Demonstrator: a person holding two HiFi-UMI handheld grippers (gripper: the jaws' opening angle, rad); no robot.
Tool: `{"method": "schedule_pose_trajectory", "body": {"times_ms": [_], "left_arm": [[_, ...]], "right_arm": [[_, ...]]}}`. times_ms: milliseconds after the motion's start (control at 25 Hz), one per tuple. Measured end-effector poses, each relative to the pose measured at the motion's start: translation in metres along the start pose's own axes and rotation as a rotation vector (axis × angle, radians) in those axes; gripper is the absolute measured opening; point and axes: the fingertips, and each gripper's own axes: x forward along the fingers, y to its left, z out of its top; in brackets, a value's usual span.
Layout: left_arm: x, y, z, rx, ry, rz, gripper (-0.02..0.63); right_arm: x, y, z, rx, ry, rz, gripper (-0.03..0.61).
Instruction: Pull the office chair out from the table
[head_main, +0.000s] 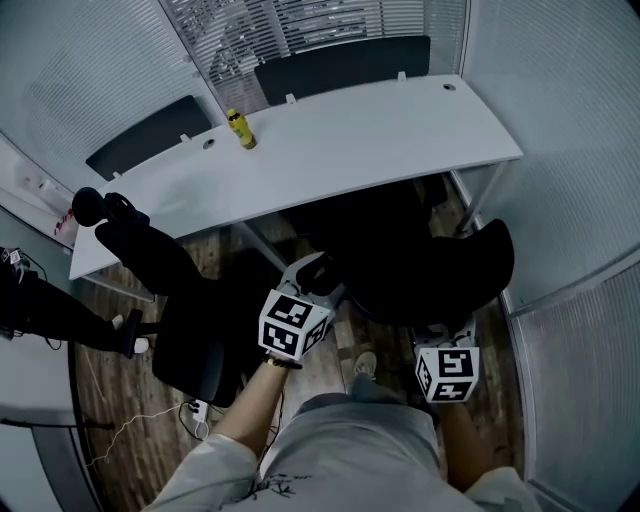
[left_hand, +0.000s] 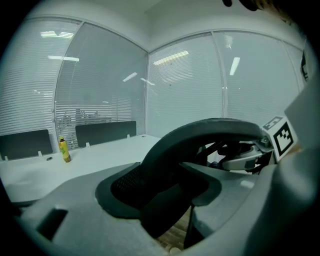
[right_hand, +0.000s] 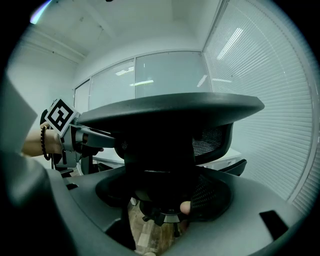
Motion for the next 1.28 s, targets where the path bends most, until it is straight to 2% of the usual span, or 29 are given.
{"method": "schedule_pose_trajectory", "body": {"times_ms": [400, 1280], "left_arm": [[-0.029, -0.038, -0.016, -0.036, -0.012, -0.010, 0.236], [-0.086, -0.106, -0.038, -0.015, -0.010, -0.031, 0.237]], "right_arm": [[-0.049, 0.008, -0.013, 0.007, 0.004, -0.009, 0.276], [-0.139, 0.026, -0.042, 0.015, -0.025, -0.034, 0.276]]}}
